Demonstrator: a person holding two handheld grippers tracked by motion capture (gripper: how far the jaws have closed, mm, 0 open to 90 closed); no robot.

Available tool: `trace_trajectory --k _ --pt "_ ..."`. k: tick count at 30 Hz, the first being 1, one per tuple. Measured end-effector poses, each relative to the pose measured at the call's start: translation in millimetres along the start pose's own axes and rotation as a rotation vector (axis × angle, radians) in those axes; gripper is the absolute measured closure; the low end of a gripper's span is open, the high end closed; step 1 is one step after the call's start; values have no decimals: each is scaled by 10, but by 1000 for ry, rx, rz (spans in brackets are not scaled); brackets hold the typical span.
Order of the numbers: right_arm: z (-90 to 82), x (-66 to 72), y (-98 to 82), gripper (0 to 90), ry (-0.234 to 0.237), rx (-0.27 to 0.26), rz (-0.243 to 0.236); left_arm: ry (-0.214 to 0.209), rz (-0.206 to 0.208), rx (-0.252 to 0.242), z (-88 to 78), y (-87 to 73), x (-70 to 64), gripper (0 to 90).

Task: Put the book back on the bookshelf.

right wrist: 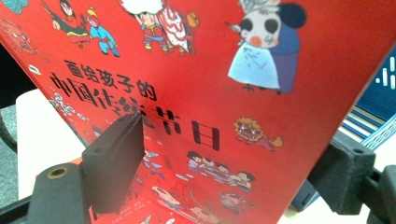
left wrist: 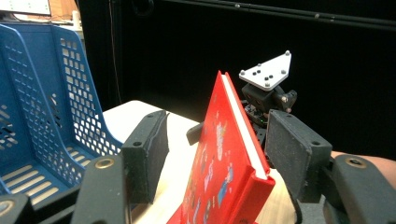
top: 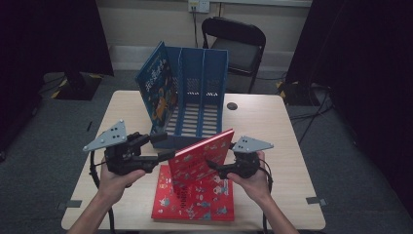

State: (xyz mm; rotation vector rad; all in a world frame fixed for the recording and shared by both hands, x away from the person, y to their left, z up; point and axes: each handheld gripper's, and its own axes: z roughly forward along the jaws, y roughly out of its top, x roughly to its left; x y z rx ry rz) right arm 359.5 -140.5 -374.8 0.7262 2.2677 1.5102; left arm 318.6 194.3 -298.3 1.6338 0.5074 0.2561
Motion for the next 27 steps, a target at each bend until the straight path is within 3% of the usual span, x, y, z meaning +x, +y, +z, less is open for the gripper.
trace_trajectory --k 4,7,8,9,11,12,13,16,22,24,27 --pt "0 -1 0 187 0 0 0 41 -6 -4 -63 -20 109 422" --pt "1 -2 1 188 2 1 1 66 -3 38 -14 -103 188 421" --pt "1 -4 4 188 1 0 8 74 -12 80 52 -194 264 417" --pt "1 -4 4 188 1 0 8 74 -12 80 52 -194 264 417" --pt "6 -9 8 191 -1 -5 11 93 -19 146 187 -370 373 413" --pt "7 -10 10 193 -1 -5 13 93 -19 146 187 -370 373 412" --pt "6 -11 12 195 -2 -5 14 90 -46 175 252 -467 424 407" --pt "4 -17 17 200 -2 -7 15 93 -48 204 318 -552 440 406" --pt "-28 -30 40 231 -15 -19 28 57 -49 268 477 -730 425 390" --pt "-29 -38 43 234 -19 -17 38 34 -70 274 497 -759 438 404" --pt "-30 -50 39 244 -13 -14 43 33 -72 267 497 -771 437 394"
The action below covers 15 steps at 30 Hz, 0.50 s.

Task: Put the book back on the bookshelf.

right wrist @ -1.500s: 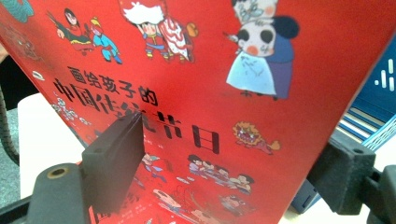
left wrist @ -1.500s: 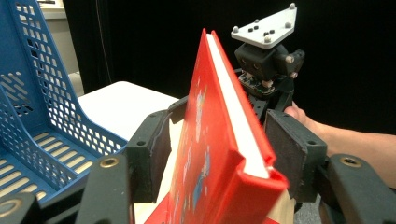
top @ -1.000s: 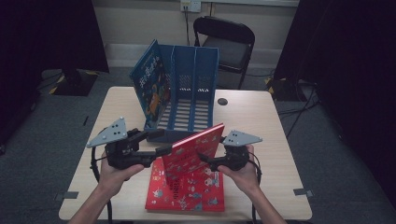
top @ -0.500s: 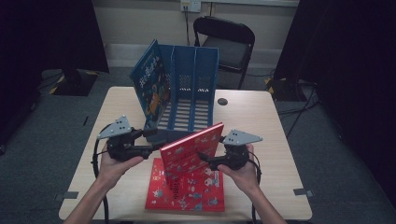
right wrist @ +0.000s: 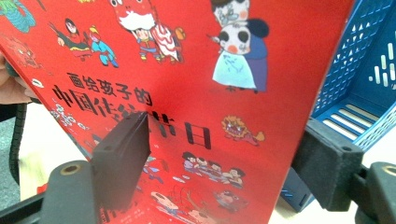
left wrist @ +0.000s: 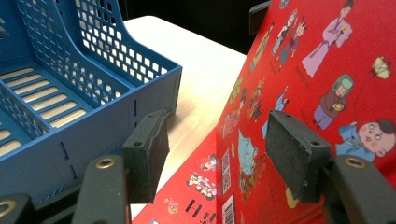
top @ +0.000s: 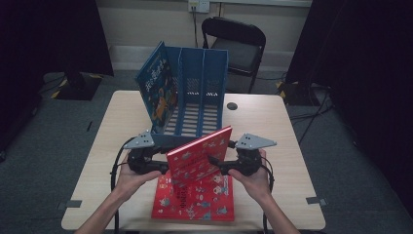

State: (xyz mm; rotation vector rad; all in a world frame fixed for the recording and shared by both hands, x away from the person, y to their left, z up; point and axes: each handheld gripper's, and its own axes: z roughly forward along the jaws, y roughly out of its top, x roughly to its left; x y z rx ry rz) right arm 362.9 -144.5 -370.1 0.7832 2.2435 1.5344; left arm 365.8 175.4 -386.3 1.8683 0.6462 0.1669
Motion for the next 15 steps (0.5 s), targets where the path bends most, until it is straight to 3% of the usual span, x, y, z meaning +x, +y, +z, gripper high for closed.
trace_trajectory --k 7,15 --pt "19 -16 1 240 1 1 9 -29 9 -6 10 -11 -26 398" --pt "30 -26 1 184 38 0 -2 -51 34 -6 27 -7 -88 405"
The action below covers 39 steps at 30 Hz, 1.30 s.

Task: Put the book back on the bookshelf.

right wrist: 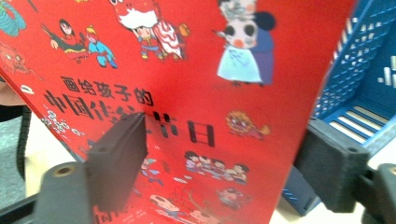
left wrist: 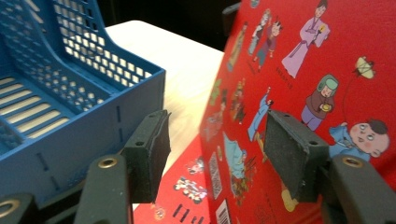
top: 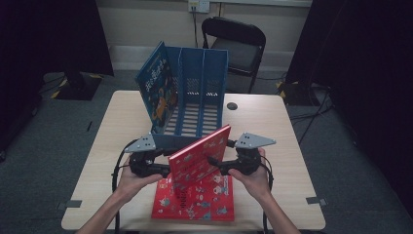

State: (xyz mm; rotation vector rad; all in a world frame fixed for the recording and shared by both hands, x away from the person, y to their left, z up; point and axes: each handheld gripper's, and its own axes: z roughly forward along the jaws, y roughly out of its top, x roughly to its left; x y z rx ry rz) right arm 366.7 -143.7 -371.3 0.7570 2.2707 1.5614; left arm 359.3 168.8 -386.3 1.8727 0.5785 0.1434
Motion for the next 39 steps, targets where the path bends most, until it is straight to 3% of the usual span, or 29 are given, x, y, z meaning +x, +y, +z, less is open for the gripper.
trace_trajectory --k 4,20,26,31,39 --pt "28 7 2 148 15 -2 -10 1 10 -3 13 5 -27 401" --pt "87 -9 37 145 22 3 -17 -11 -6 -11 1 -11 -19 438" --pt "59 11 42 143 3 13 -29 -15 -7 -10 14 -11 -30 422" --pt "23 8 43 226 -34 12 -42 -26 -10 -10 33 -14 -31 397" --pt "28 0 45 262 -52 17 -30 -31 2 -4 89 -26 -68 377"
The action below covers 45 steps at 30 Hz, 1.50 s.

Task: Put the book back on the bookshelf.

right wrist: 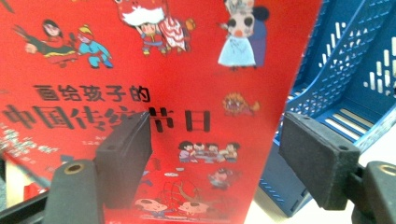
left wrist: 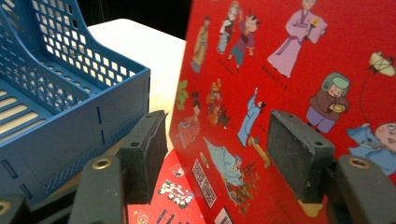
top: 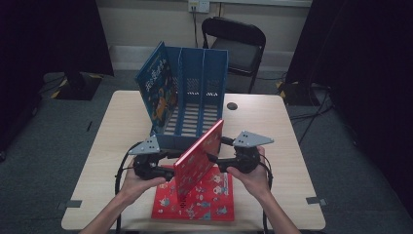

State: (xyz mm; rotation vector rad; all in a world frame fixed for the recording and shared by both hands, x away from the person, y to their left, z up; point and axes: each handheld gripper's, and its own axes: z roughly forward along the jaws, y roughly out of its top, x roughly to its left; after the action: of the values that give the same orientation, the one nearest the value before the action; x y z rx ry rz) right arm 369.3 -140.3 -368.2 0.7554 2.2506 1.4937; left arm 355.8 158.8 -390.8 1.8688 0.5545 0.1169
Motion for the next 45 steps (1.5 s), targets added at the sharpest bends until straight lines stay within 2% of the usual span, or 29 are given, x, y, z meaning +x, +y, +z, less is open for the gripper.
trace_trajectory --k 12,27,33,45 --pt "32 7 -27 276 -16 12 8 -9 17 3 73 3 -57 344" --pt "101 46 -10 289 1 21 4 6 29 16 107 7 -83 281" --pt "129 54 -7 289 5 21 5 19 38 32 150 7 -115 227" --pt "161 68 -8 289 16 23 9 22 43 29 178 7 -129 205"
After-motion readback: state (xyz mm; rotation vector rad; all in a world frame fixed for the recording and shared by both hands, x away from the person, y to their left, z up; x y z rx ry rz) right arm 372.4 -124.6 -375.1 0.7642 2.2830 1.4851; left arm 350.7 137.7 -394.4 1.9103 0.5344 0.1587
